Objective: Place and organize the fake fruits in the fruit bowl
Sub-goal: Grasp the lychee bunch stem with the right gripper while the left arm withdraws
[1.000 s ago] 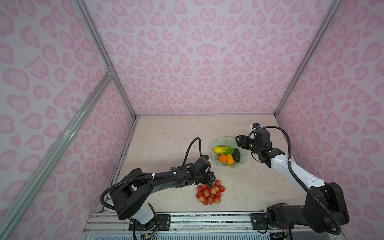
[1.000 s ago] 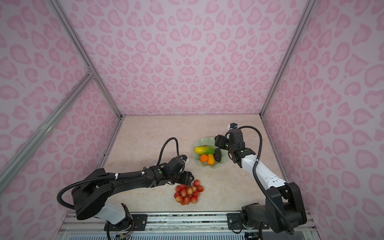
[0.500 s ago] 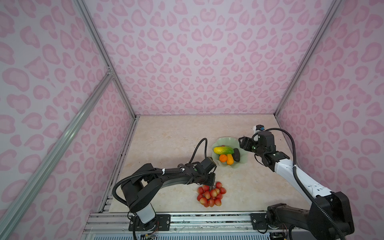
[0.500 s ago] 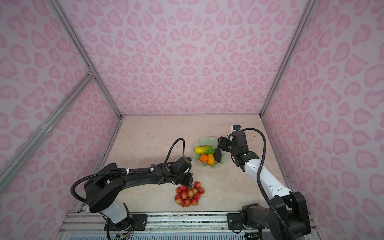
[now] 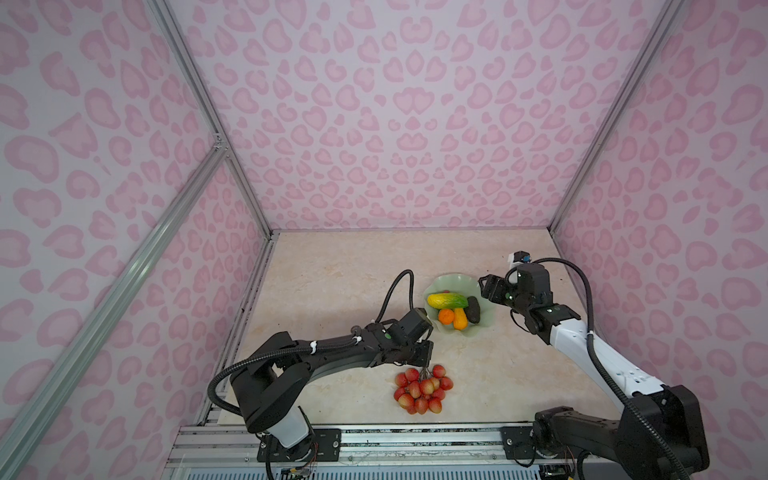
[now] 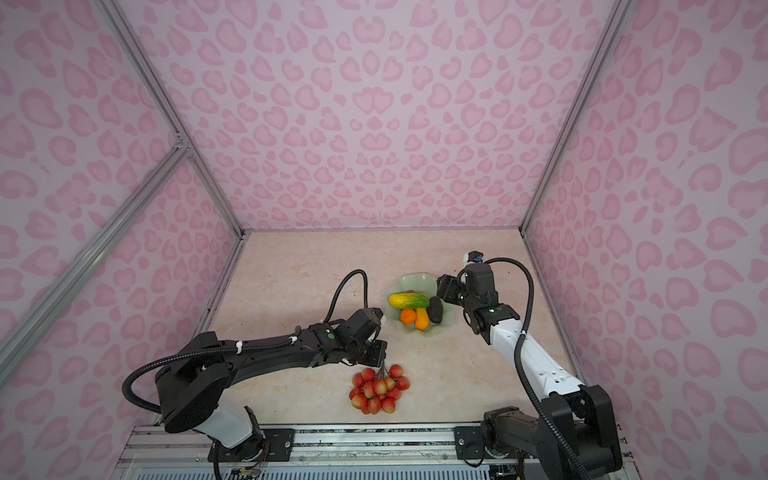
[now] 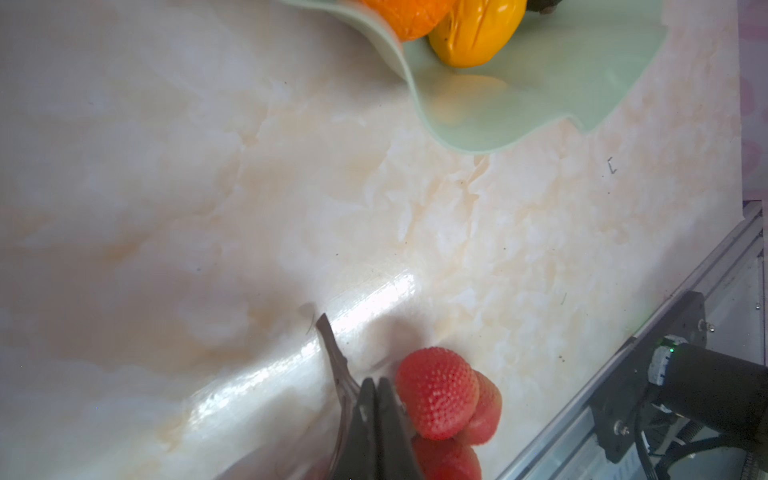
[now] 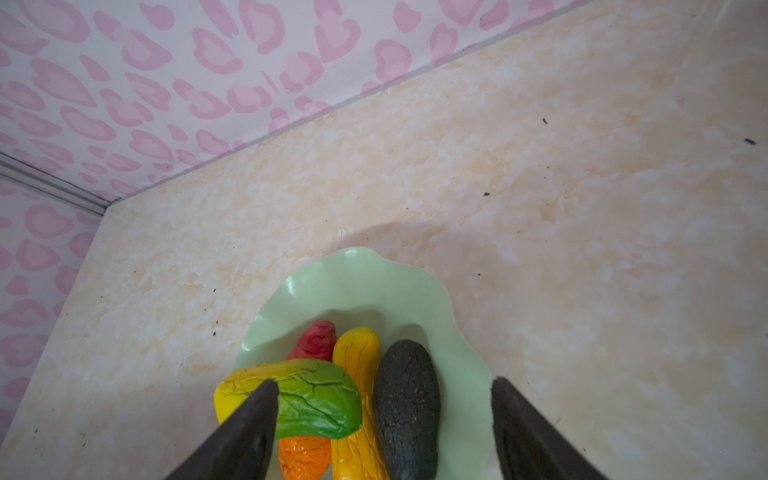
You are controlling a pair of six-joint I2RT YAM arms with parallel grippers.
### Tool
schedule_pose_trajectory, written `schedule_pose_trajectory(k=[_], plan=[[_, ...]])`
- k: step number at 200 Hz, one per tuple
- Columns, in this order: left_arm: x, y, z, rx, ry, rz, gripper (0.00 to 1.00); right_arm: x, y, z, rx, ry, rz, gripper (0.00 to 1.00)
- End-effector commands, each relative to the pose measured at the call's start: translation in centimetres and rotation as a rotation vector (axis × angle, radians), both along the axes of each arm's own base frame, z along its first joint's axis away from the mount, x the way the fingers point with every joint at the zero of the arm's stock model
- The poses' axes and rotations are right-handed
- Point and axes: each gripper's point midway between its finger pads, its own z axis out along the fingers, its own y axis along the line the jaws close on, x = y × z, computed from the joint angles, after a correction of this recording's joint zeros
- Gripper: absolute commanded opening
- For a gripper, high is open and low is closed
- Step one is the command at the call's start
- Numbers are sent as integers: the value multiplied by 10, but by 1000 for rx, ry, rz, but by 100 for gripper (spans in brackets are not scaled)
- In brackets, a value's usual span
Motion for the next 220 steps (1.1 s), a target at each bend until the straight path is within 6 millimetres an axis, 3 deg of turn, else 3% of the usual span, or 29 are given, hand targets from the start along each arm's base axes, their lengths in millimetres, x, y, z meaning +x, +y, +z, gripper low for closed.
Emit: schedule_pose_trajectory(k=[1,28,56,81,101,115,131,162,220], plan=[[14,20,17,42,-86,48,4,-11,13,-7,12,39,74,77],[41,45,59,8,-234,127,4,-49,41,-19,-93,117,196,76],[75,84,110,-29,-407,246,11,-92,90,-37,-126,219,363,74],[96,131,143,-46,-544,371,35,-126,136,-59,-134,313,495,72],[103,170,160,-3,-646,473,65,-144,163,-78,-136,393,559,69],[102,192,165,16,-700,535,77,-151,177,-89,-131,440,584,68],[100,209,168,14,-736,583,83,-155,183,-98,-142,483,585,66],[93,234,155,36,-737,645,88,-150,192,-113,-157,533,573,64],[86,250,145,40,-727,675,91,-155,198,-148,-169,656,555,51]])
